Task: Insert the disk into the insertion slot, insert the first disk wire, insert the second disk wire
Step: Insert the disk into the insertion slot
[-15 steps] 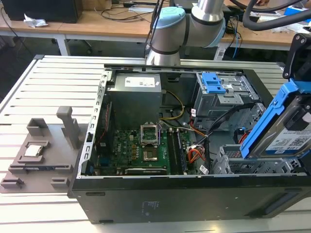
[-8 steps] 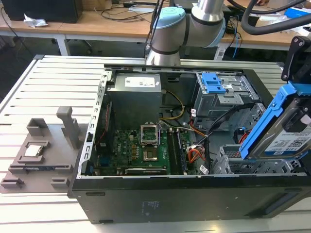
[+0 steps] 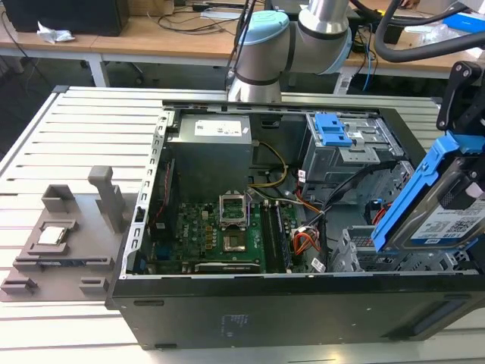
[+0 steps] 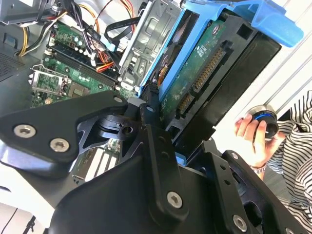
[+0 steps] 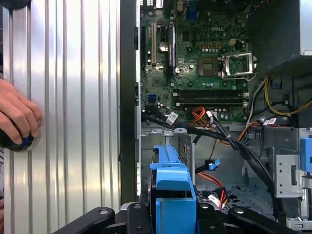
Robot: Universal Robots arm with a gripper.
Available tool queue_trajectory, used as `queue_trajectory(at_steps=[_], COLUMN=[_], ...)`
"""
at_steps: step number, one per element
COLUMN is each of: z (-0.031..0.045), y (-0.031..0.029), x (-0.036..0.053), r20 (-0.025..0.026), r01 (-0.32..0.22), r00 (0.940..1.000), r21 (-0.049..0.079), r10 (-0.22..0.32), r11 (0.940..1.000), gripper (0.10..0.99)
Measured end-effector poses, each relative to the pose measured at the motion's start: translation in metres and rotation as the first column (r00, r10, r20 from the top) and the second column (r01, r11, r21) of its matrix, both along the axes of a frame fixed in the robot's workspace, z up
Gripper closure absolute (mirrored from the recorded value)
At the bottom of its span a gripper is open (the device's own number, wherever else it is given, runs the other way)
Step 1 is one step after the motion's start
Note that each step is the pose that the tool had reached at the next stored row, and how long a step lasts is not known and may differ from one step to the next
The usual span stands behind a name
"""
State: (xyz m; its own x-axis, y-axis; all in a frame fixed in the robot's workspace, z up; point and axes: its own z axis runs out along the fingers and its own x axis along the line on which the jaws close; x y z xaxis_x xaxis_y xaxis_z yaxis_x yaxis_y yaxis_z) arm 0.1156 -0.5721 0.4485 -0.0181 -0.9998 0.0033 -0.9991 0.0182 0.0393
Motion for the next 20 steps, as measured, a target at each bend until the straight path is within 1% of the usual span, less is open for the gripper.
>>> queue_trajectory(at_steps=[8,13,15,18,20], z=[-0.003,-0.0047,-0.0053,-0.0082,-0.01], y=[0.0,0.001,0.003,0.012,0.0151], x=[0.0,-0.0067,-0.0076,-0.0082,-0.0085], r20=[0.0,0.0,0.0,0.0,0.0], r01=[0.0,0.0,0.0,0.0,0.0], r00=[1.0,1.0,1.0,1.0,1.0], r21=[0.0,0.0,0.0,0.0,0.0], r10=[0.0,0.0,0.0,0.0,0.0], r11=[1.0,1.0,1.0,1.0,1.0], gripper=[0.725,0.725,0.725,0.725,0.725])
